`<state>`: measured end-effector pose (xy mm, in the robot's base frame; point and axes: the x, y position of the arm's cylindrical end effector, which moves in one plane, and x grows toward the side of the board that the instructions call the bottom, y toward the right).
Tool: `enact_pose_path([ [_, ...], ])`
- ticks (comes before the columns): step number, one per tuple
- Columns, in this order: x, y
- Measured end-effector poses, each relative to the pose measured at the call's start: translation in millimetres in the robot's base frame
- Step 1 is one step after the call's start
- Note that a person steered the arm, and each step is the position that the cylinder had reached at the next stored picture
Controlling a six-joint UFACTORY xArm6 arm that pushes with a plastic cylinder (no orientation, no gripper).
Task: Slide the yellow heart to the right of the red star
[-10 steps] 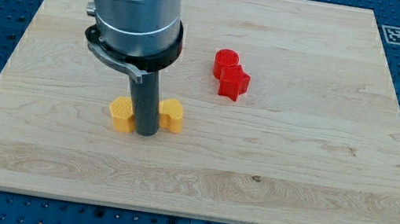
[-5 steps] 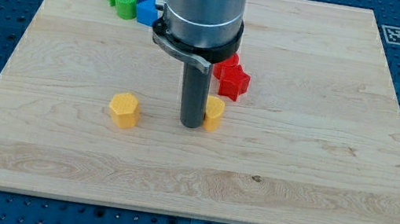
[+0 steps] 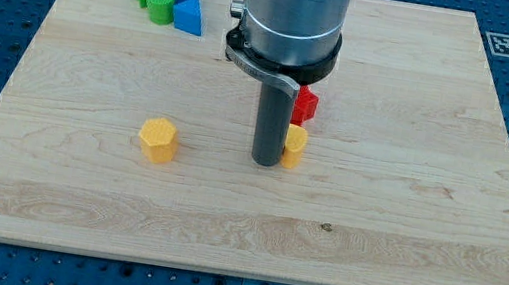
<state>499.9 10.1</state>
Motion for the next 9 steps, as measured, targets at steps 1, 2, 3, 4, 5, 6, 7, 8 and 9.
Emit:
enact_pose_path([
  [1,0,18],
  [2,0,22],
  [3,0,40],
  [4,0,64],
  [5,0,68],
  [6,7,88],
  [7,-6,89],
  [8,9,89],
  [9,28,79],
])
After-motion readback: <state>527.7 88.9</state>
